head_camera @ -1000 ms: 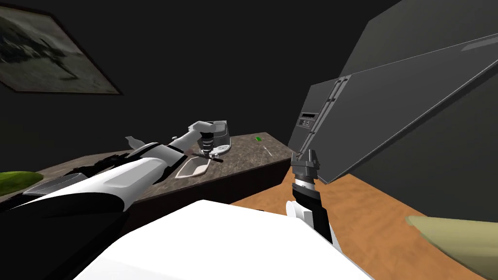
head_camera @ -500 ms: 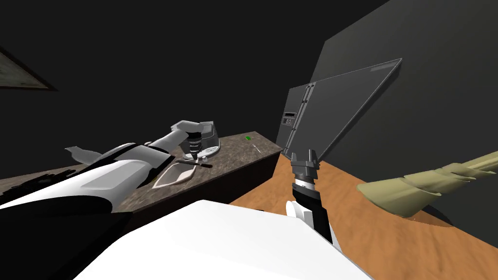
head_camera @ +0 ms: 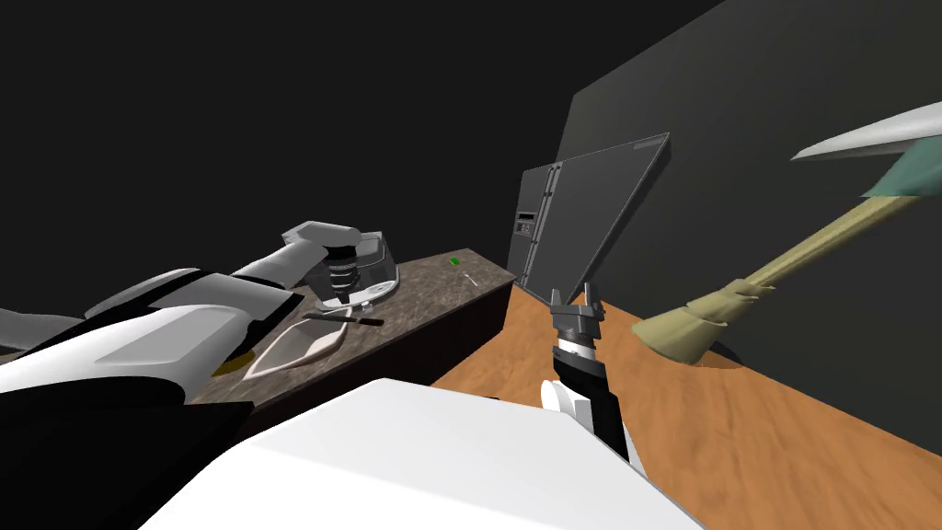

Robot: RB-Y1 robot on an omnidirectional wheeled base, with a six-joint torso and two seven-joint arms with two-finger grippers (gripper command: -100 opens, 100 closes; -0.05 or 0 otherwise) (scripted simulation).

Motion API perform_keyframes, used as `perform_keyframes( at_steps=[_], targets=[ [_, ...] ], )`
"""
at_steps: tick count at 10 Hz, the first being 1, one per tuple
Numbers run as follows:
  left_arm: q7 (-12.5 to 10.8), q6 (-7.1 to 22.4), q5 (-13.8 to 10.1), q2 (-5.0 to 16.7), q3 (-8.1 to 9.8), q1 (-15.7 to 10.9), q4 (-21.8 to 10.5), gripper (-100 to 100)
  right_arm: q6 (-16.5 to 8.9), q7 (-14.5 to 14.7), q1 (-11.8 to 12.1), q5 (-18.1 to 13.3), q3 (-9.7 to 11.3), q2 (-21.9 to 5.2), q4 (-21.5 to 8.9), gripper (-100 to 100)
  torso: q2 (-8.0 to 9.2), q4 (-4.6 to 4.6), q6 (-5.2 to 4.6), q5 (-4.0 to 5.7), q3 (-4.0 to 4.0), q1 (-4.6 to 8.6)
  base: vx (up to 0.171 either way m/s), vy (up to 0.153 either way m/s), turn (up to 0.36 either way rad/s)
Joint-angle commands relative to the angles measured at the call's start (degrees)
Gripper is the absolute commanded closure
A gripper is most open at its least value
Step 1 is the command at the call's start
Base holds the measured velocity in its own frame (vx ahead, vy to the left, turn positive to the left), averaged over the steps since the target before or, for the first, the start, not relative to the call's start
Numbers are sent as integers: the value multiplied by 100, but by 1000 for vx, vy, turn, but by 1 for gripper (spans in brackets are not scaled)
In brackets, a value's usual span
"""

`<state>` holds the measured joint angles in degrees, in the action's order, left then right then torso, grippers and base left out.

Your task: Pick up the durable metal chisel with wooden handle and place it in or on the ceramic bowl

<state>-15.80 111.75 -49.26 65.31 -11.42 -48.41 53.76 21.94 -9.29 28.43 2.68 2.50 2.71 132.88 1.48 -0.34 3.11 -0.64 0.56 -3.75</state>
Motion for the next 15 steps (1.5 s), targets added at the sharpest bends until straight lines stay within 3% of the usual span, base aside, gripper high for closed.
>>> perform_keyframes(
  at_steps=[1,2,3,4,5,6,8,10,11,15],
  targets=[
    [57,-8,-40,286,117,176,-11,-100,0,0,0,0,0,0,0,0,0,0,0,0,0,0,-20,-70,-343],
    [57,-8,-40,370,117,176,-11,-100,0,0,1,0,-1,0,0,0,-2,1,6,1,0,-1,-8,-28,-1],
    [233,-36,-82,562,311,372,-180,-100,0,0,3,0,-2,-1,1,0,-5,1,16,-4,-1,-20,-10,-84,-372],
    [233,-36,-82,757,311,386,-180,-100,0,0,0,0,0,0,0,0,-2,0,2,0,-1,-1,-18,-66,-302],
    [233,-36,-82,807,311,395,-180,-100,0,0,1,0,-1,0,1,0,-1,1,8,1,0,-3,-10,-24,-39],
    [408,-64,-123,1013,505,570,-349,-100,0,0,2,0,-2,-1,1,0,-4,1,14,-4,-1,-21,-3,-80,-394],
    [408,-64,-123,1245,505,583,-349,-100,0,0,2,0,-1,0,1,0,-3,1,8,1,-1,-2,-8,-52,-181],
    [486,-90,-80,1218,453,489,-461,-100,0,0,3,0,-2,-1,1,0,-5,1,15,-8,-2,-32,-3,-4,31],
    [466,-77,-91,1227,466,509,-436,0,0,0,2,0,-2,-1,1,0,-8,-1,13,-9,-4,-36,0,0,0],
    [467,-78,-89,1226,464,507,-439,0,0,0,3,0,-3,-1,1,0,-11,-2,13,-10,-6,-38,0,0,0]
  ],
)
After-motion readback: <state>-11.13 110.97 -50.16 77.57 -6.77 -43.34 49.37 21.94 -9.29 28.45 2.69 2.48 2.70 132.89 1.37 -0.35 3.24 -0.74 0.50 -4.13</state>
